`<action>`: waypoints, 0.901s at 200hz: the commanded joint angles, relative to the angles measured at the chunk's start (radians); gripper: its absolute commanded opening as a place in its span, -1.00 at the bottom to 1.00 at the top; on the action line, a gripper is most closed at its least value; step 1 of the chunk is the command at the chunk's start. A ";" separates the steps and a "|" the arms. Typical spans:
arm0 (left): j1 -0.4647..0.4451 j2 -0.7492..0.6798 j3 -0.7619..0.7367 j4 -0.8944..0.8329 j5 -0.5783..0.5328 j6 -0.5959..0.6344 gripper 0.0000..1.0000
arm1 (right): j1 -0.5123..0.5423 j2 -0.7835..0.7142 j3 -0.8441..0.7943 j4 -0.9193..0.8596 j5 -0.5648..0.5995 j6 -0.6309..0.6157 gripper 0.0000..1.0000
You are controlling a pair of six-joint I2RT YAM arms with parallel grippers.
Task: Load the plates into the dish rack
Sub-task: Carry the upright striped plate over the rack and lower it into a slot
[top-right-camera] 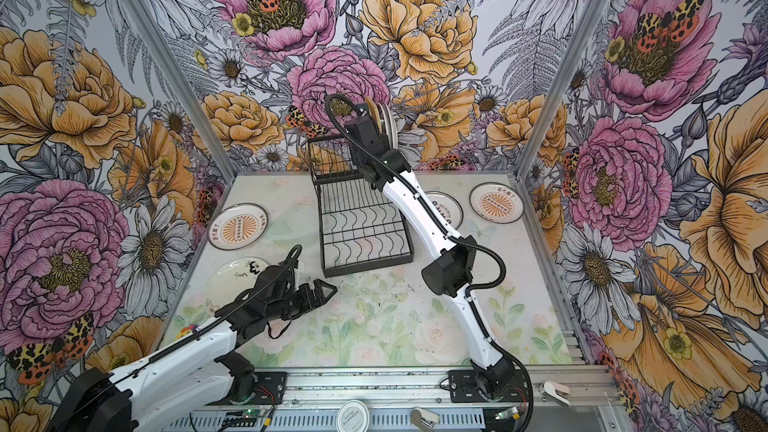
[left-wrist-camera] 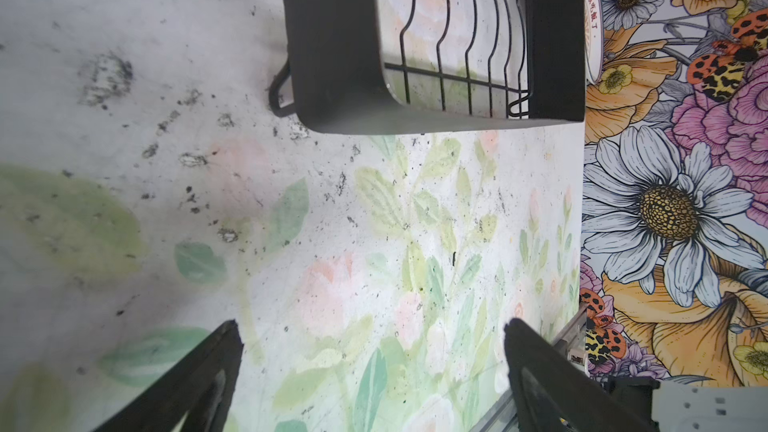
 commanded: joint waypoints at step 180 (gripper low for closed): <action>0.015 -0.058 -0.006 -0.029 -0.048 -0.005 0.97 | 0.017 -0.162 -0.134 0.057 0.018 0.003 -0.27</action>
